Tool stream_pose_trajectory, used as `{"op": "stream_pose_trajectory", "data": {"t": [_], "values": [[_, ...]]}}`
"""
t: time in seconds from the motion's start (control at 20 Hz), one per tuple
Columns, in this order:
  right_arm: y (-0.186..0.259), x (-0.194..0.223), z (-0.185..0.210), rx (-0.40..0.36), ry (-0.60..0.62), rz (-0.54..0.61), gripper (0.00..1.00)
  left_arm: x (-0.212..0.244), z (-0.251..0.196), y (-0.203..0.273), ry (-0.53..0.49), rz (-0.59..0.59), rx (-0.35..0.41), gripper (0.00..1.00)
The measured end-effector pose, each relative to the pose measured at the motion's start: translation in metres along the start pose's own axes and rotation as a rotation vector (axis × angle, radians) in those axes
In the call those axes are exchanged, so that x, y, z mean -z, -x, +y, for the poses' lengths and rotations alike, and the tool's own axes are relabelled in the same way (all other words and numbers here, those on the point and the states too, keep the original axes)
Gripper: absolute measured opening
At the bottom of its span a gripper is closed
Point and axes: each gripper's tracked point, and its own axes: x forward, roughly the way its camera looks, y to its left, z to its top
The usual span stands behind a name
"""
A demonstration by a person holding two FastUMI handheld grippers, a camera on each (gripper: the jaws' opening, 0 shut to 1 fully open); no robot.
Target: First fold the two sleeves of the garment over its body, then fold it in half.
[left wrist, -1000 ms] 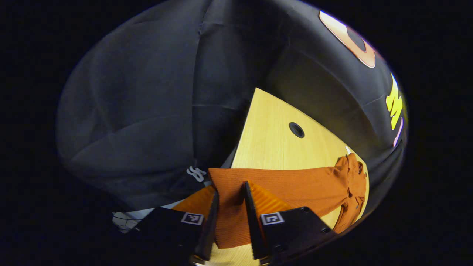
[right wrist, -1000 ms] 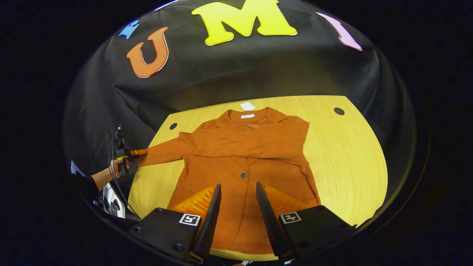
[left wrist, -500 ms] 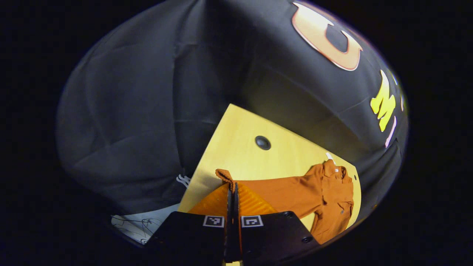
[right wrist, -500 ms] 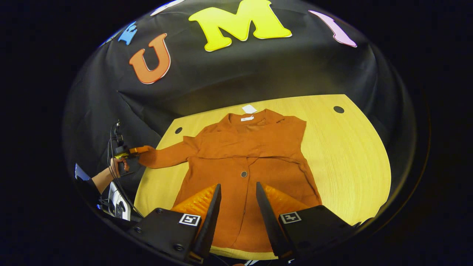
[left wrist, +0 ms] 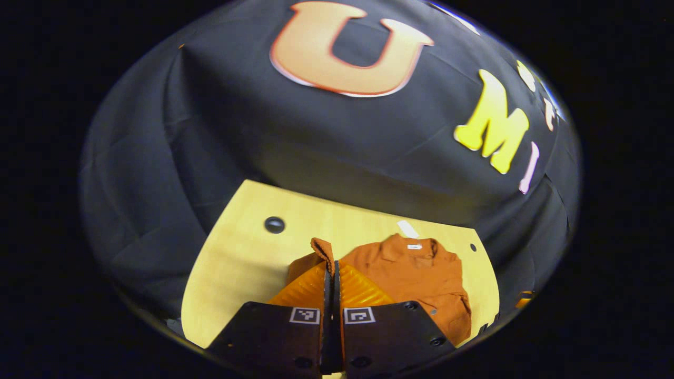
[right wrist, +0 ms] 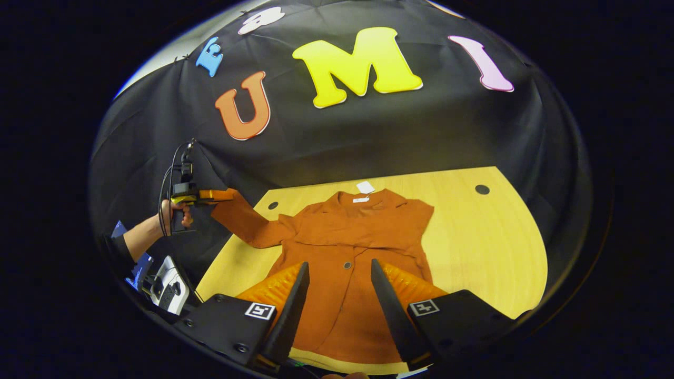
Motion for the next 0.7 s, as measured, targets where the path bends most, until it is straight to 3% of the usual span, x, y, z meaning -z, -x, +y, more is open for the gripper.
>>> {"op": "stream_pose_trajectory", "data": {"t": [0.05,0.25,0.3,0.35,0.4,0.5,0.55,0.65,0.7], "values": [[0.011,-0.004,-0.006,0.003,0.008,-0.018,0.81,-0.004,-0.024,0.0,-0.02,-0.01,0.009,0.02],[0.052,-0.013,-0.042,0.026,0.029,-0.072,0.77,-0.015,-0.109,-0.011,-0.087,-0.051,0.034,0.02],[0.06,-0.014,-0.053,0.034,0.027,-0.082,0.81,-0.014,-0.133,-0.016,-0.102,-0.05,0.05,0.02],[0.07,-0.018,-0.065,0.043,0.022,-0.099,0.77,-0.011,-0.154,-0.021,-0.115,-0.048,0.068,0.02],[0.079,-0.02,-0.078,0.054,0.014,-0.115,0.81,-0.008,-0.18,-0.027,-0.132,-0.049,0.09,0.03],[0.096,-0.022,-0.107,0.08,-0.011,-0.135,0.81,0.003,-0.217,-0.034,-0.157,-0.037,0.132,0.02],[0.102,-0.021,-0.122,0.091,-0.027,-0.14,0.77,0.009,-0.235,-0.038,-0.169,-0.032,0.152,0.02],[0.114,-0.018,-0.151,0.118,-0.052,-0.146,0.81,0.025,-0.275,-0.052,-0.191,-0.006,0.19,0.02],[0.121,-0.016,-0.164,0.131,-0.064,-0.147,0.77,0.034,-0.29,-0.062,-0.21,0.009,0.199,0.02]]}}
